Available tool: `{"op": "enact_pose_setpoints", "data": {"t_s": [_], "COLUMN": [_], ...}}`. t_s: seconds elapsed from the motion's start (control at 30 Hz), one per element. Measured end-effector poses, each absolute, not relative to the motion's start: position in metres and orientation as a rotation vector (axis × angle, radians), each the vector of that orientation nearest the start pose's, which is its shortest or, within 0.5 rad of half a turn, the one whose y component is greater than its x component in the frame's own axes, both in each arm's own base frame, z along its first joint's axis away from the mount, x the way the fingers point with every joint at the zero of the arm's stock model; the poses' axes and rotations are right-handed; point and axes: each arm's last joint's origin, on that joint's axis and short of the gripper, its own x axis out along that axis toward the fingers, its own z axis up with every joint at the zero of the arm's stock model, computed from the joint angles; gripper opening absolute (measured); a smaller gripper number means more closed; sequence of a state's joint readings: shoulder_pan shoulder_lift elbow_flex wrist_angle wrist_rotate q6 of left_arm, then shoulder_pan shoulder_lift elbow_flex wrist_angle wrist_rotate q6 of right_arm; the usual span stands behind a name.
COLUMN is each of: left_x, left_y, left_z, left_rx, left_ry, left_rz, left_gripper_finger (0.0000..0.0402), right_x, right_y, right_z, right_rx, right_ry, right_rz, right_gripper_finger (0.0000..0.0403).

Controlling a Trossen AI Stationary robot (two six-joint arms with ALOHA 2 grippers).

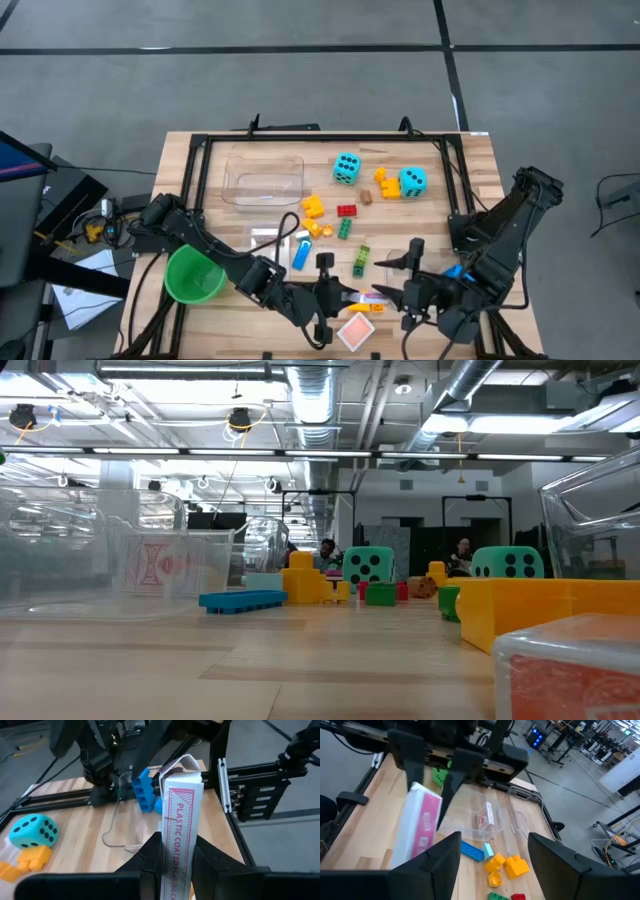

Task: Pick & Place Toys
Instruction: Put the pink playing card box into the bottom left transparent bin

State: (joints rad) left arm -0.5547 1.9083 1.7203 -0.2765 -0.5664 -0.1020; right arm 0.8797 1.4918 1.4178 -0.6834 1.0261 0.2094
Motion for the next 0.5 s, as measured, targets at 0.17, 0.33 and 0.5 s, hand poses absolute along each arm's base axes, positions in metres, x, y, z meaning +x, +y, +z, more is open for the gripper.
{"op": "enact_pose_setpoints", "data": {"t_s": [0.17,0.33,0.5], "left_x": [0.388,0.392,0.392], "left_y": [-0.212,-0.204,-0.197], "left_z": [0.325,0.325,0.318], "left_rx": [0.135,0.109,0.127], "left_ry": [0.385,0.386,0.454], "left_rz": [0.06,0.08,0.12], "left_gripper_finger": [0.0055,0.0055,0.0055], "right_x": [0.215,0.216,0.216], "right_y": [0.222,0.222,0.222], "right_z": [0.352,0.352,0.352], "right_rx": [-0.411,-0.407,-0.401], "right_ry": [0.419,0.412,0.413], "right_rz": [-0.18,-0.187,-0.179], "right_gripper_finger": [0.0222,0.0222,0.0222]}}
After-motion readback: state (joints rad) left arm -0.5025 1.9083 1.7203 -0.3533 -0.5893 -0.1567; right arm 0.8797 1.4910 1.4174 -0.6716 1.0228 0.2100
